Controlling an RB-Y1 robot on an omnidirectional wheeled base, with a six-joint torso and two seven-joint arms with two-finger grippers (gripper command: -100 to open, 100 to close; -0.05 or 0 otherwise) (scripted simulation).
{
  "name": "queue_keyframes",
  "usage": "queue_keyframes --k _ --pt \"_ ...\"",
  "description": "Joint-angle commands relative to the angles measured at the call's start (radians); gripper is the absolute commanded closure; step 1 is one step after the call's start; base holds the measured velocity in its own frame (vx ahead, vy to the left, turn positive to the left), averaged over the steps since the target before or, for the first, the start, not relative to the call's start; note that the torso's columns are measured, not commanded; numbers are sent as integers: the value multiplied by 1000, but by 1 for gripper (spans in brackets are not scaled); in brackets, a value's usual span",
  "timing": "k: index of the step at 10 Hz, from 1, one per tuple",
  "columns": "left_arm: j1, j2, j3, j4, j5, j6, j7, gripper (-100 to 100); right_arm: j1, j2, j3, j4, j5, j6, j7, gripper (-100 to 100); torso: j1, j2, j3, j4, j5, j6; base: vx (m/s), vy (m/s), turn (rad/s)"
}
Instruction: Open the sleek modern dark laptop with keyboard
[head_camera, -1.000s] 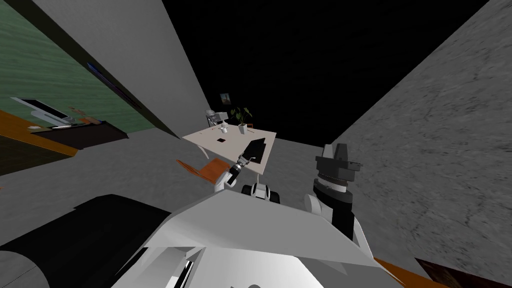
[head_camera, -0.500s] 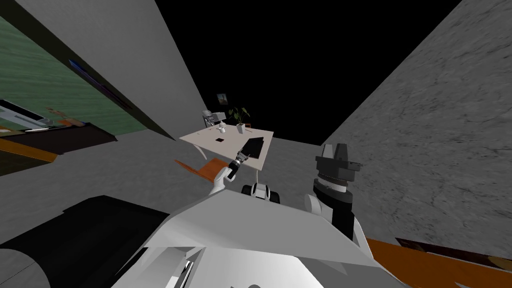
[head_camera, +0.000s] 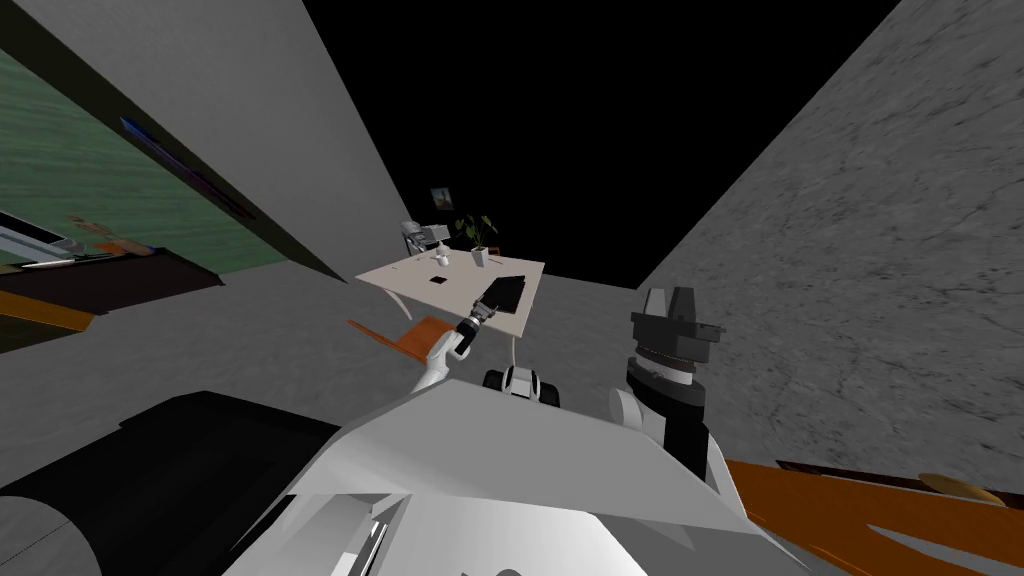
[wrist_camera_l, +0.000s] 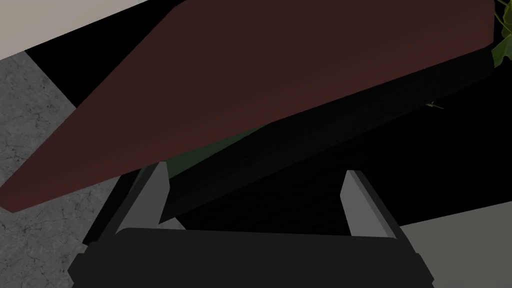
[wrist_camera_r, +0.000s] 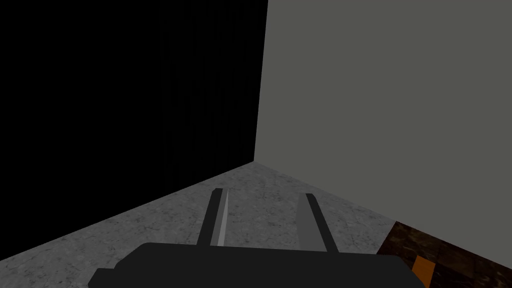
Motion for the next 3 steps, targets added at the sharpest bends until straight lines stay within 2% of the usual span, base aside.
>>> queue_keyframes --k 1,3 --pt "1 0 0 1 0 0 0 0 0 0 0 0 0 0 0 0 0 1 1 0 0 0 0 0 0" --pt "0 0 0 0 0 0 0 0 0 0 0 0 0 0 0 0 0 0 0 -2 1 0 0 0 0"
